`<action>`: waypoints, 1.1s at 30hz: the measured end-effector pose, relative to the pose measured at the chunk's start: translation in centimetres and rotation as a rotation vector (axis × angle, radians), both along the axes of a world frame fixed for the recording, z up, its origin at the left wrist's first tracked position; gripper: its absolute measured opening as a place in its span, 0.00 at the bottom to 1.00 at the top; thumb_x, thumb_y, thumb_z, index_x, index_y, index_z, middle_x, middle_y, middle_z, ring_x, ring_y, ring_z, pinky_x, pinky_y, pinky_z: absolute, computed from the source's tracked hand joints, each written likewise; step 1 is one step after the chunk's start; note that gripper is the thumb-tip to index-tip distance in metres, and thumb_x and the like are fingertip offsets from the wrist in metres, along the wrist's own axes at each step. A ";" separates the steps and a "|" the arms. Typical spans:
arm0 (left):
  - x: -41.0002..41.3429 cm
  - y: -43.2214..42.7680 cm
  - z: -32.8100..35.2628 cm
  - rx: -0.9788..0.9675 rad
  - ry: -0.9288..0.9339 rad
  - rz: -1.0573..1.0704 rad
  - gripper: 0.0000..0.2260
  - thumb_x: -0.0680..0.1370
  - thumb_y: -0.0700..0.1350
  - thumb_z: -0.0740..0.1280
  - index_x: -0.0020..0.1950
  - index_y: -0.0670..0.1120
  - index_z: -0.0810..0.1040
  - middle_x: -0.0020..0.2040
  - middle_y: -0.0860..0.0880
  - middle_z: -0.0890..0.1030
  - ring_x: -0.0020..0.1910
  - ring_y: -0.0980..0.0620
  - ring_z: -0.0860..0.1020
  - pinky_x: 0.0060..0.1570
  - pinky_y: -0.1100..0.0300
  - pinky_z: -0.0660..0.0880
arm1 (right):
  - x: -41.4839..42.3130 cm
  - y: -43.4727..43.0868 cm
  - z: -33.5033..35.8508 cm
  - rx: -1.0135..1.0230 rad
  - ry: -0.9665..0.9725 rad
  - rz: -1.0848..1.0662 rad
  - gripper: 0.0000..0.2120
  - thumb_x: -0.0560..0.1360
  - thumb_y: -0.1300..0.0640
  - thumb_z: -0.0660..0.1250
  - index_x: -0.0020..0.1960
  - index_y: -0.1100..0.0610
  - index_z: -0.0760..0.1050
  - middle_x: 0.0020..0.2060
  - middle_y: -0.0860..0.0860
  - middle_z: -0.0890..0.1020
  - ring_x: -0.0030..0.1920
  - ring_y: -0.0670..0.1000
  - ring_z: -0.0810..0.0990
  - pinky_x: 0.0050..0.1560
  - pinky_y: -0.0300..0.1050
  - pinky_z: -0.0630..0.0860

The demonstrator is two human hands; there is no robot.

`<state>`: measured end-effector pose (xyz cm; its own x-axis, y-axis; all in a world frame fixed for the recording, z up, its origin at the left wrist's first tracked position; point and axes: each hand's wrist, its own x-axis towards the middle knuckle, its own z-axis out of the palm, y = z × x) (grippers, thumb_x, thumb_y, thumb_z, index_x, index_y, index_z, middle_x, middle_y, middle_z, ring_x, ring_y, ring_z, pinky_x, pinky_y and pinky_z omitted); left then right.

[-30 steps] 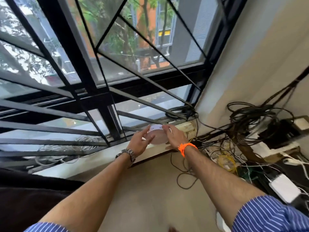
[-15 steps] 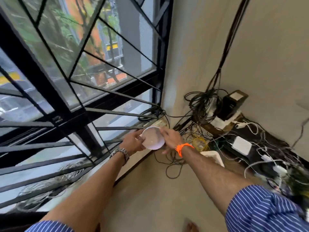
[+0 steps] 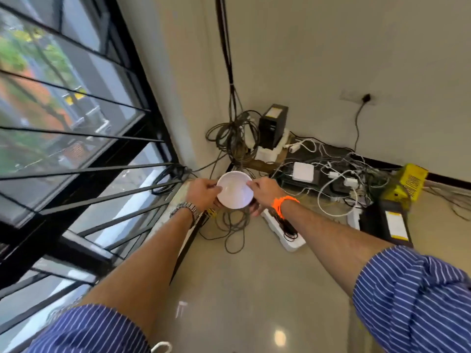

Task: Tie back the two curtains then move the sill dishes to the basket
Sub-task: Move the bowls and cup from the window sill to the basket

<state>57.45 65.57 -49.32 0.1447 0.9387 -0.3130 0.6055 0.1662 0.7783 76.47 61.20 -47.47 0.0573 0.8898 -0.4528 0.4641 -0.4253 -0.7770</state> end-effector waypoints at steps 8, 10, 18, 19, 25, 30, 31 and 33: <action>15.8 -2.4 2.1 0.042 0.068 -0.252 0.12 0.77 0.44 0.67 0.57 0.43 0.83 0.42 0.44 0.85 0.42 0.46 0.83 0.46 0.51 0.82 | 13.8 -5.9 1.3 -0.023 -0.002 -0.284 0.15 0.83 0.51 0.53 0.50 0.60 0.73 0.41 0.64 0.83 0.34 0.58 0.85 0.25 0.45 0.78; 20.4 -3.6 2.4 0.043 0.083 -0.309 0.11 0.78 0.43 0.66 0.58 0.42 0.82 0.43 0.45 0.84 0.37 0.51 0.83 0.38 0.59 0.82 | 17.7 -7.8 1.3 -0.042 0.043 -0.374 0.16 0.82 0.52 0.55 0.51 0.64 0.74 0.40 0.65 0.82 0.31 0.56 0.84 0.28 0.47 0.81; 37.5 -9.8 1.1 0.002 0.069 -0.548 0.10 0.77 0.39 0.66 0.56 0.42 0.82 0.40 0.42 0.84 0.28 0.56 0.82 0.28 0.64 0.79 | 32.8 -17.8 -0.5 -0.072 0.086 -0.575 0.17 0.83 0.53 0.54 0.59 0.66 0.71 0.30 0.62 0.80 0.25 0.57 0.79 0.23 0.44 0.78; 39.3 -10.9 0.9 -0.007 0.059 -0.581 0.10 0.77 0.38 0.66 0.55 0.41 0.83 0.38 0.41 0.84 0.26 0.56 0.81 0.28 0.64 0.79 | 34.4 -19.2 -1.0 -0.070 0.088 -0.607 0.17 0.83 0.53 0.54 0.60 0.66 0.71 0.29 0.61 0.79 0.23 0.55 0.78 0.22 0.42 0.77; 49.1 -17.7 -2.1 -0.066 0.032 -0.760 0.09 0.76 0.37 0.65 0.52 0.40 0.84 0.36 0.38 0.84 0.30 0.49 0.83 0.36 0.52 0.83 | 41.6 -28.4 -3.4 -0.077 0.121 -0.782 0.18 0.83 0.53 0.54 0.58 0.67 0.72 0.27 0.61 0.78 0.24 0.58 0.76 0.26 0.48 0.81; 55.7 -23.6 -4.9 -0.132 0.032 -0.918 0.10 0.75 0.36 0.64 0.51 0.39 0.83 0.34 0.38 0.84 0.32 0.44 0.84 0.37 0.50 0.83 | 45.9 -35.9 -5.8 -0.124 0.119 -0.928 0.18 0.83 0.54 0.54 0.57 0.69 0.73 0.27 0.61 0.78 0.20 0.55 0.77 0.26 0.49 0.81; 56.8 -24.9 -5.5 -0.140 0.033 -0.940 0.10 0.74 0.36 0.64 0.51 0.38 0.84 0.34 0.39 0.83 0.32 0.45 0.84 0.38 0.50 0.83 | 46.5 -37.4 -6.3 -0.137 0.125 -0.956 0.19 0.83 0.54 0.54 0.57 0.70 0.73 0.27 0.61 0.78 0.20 0.54 0.77 0.26 0.49 0.81; 58.2 -26.9 -6.6 -0.120 0.054 -0.988 0.09 0.74 0.36 0.64 0.49 0.39 0.84 0.32 0.41 0.83 0.27 0.51 0.82 0.34 0.57 0.82 | 47.2 -39.8 -7.2 -0.152 0.138 -1.010 0.19 0.83 0.54 0.54 0.59 0.70 0.72 0.27 0.62 0.77 0.18 0.53 0.77 0.24 0.47 0.80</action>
<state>115.67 38.64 -55.89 0.8267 0.3662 -0.4272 0.5486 -0.3554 0.7568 123.63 21.36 -54.67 0.6855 0.3884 -0.6158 -0.2532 -0.6658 -0.7019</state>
